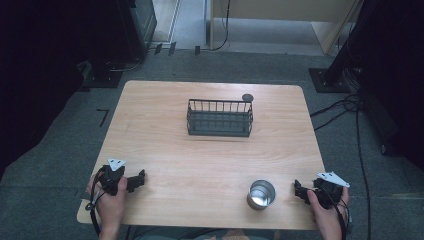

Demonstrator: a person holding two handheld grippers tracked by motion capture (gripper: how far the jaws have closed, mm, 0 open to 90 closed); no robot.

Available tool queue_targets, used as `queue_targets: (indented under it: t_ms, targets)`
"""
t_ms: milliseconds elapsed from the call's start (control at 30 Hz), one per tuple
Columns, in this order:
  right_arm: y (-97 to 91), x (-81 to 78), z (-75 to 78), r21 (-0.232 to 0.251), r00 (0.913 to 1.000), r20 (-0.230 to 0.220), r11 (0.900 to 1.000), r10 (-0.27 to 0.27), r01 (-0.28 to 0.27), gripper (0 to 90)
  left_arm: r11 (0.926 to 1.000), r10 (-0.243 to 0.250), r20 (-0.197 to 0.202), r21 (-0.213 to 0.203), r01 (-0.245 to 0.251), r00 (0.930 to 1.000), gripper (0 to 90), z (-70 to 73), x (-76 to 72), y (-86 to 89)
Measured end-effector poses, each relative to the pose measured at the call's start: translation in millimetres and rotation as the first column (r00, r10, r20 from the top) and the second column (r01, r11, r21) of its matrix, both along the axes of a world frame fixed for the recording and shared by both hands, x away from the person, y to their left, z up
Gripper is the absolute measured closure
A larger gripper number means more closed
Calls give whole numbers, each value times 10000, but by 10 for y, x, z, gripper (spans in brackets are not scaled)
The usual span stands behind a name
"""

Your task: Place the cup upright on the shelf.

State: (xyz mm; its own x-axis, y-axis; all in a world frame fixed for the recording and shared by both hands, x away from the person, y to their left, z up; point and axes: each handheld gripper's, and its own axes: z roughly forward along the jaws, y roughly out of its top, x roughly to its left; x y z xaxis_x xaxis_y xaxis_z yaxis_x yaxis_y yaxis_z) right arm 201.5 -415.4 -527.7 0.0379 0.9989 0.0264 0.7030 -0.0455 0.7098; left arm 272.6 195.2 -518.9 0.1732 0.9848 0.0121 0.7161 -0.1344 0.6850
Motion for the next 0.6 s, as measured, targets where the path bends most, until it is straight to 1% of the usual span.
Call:
queue_targets:
  t_ms: [200, 267, 300, 333, 433, 467, 533, 567, 600]
  targets:
    - [-1, -3, 1, 8, 10000, 2, 10000, -23, 23, 0, 10000, -2, -4, 2, 2, 10000, 0, 1, 0, 0]
    - [-3, -15, 6, 98, 10000, -26, 9999, -87, 87, 0, 10000, 0, -3, 2, 0, 10000, 0, 0, 0, 0]
    - [-9, -20, 10, 172, 10000, -28, 9998, -81, 81, 0, 10000, 0, -5, 3, 0, 10000, 0, 1, 0, 0]
    - [-13, -31, 29, 579, 10000, 48, 9983, -23, 20, 0, 10000, -1, -6, 4, 1, 10000, 0, 1, 0, 0]
    - [-3, -36, 53, 684, 9999, 110, 9977, 26, -34, 0, 10000, 0, -7, 4, 0, 10000, 0, 1, 0, 0]
    - [19, -34, 92, 693, 9997, 208, 9975, 109, -123, 0, 10000, -2, -8, 4, 2, 10000, 0, 1, 0, 0]
    - [30, -33, 117, 690, 9996, 248, 9975, 133, -150, 0, 10000, 0, -5, 3, 0, 10000, 0, 1, 0, 0]
    - [63, -32, 185, 734, 9990, 413, 9971, 191, -221, 0, 10000, 2, -5, 3, -2, 10000, 0, 0, 0, 0]
    - [77, -32, 208, 720, 9987, 452, 9971, 223, -255, 0, 10000, -2, -5, 5, 2, 10000, 0, 1, 0, 0]
